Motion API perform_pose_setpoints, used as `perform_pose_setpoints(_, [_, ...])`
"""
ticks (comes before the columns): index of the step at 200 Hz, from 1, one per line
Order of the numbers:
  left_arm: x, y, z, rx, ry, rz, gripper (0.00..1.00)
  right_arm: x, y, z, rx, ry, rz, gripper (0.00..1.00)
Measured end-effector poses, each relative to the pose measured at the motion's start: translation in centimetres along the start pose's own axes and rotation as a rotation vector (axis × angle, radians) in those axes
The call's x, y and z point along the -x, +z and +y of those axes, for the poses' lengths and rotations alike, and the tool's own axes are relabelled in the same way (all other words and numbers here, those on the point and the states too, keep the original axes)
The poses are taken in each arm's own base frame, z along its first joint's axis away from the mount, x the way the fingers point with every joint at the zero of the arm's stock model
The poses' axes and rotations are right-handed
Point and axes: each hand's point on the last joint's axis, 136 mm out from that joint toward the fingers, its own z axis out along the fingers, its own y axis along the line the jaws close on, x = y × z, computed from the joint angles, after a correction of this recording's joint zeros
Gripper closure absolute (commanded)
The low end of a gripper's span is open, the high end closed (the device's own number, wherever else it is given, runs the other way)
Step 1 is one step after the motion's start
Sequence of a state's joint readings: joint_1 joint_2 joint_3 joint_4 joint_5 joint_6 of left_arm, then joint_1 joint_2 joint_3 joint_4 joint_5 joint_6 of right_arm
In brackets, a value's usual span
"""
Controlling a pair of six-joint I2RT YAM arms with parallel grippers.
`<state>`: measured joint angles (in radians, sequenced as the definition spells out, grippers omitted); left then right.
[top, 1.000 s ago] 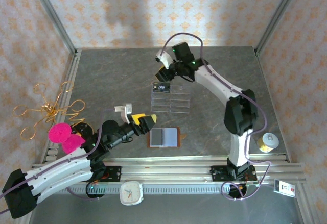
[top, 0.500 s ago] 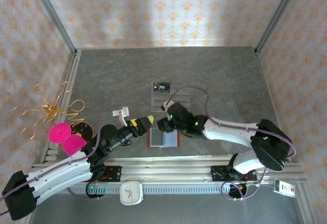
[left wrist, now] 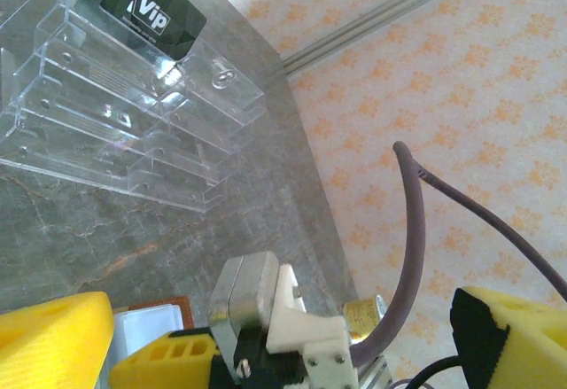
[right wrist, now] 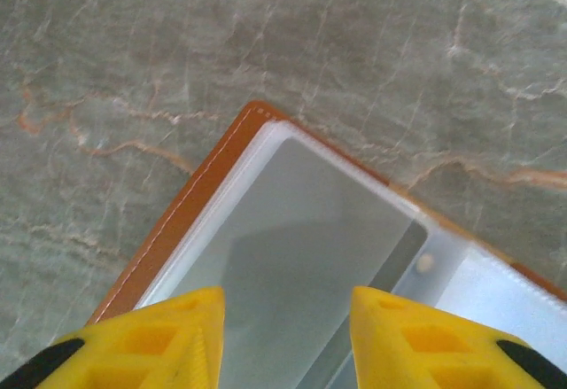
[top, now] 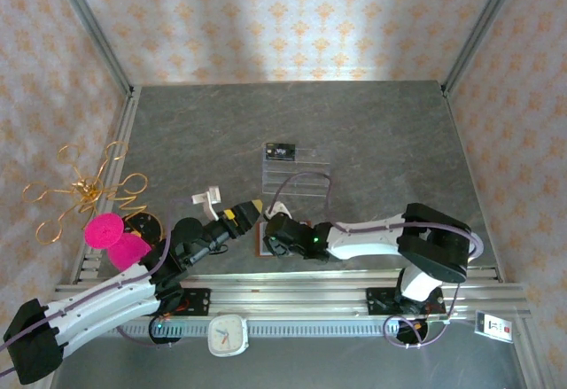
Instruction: Take the credit cards out of the card holder
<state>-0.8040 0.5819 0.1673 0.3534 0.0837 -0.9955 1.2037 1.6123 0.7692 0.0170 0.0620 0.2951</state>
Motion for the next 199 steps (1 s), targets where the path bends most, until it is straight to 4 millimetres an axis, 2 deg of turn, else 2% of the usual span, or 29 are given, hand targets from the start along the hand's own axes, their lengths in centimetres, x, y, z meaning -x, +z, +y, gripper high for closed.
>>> perform_pose_setpoints(32, [0.0, 0.0, 0.3, 0.016, -0.002, -0.005, 0.05, 0.8, 0.4, -0.1, -0.037, -0.014, -0.022, 0.59])
perform_pose_setpoints(69, [-0.1, 0.0, 0.6, 0.027, 0.000, -0.002, 0.05, -0.3, 1.6, -0.1, -0.081, -0.054, -0.002, 0.62])
perform_pose_setpoints(79, [-0.1, 0.0, 0.8, 0.033, 0.000, 0.001, 0.05, -0.1, 1.7, 0.0, -0.087, -0.055, -0.008, 0.67])
perform_pose_setpoints(111, [-0.2, 0.0, 1.0, 0.042, 0.001, 0.002, 0.05, 0.0, 1.9, -0.1, -0.100, -0.044, -0.023, 0.92])
perform_pose_setpoints(129, [-0.3, 0.0, 1.2, 0.053, 0.001, 0.008, 0.07, 0.0, 1.9, -0.4, -0.109, -0.034, -0.035, 0.99])
perform_pose_setpoints(142, [-0.4, 0.0, 1.4, 0.060, -0.001, 0.012, 0.09, 0.0, 1.8, -0.5, -0.106, -0.020, -0.050, 1.00])
perform_pose_setpoints(164, [-0.7, 0.2, 2.0, 0.082, -0.005, 0.023, 0.19, -0.3, 1.4, -0.8, -0.090, 0.006, -0.075, 1.00])
perform_pose_setpoints(199, [-1.7, 0.7, 3.9, 0.153, -0.012, 0.054, 0.53, -1.0, 0.1, -1.7, -0.064, 0.066, -0.116, 1.00])
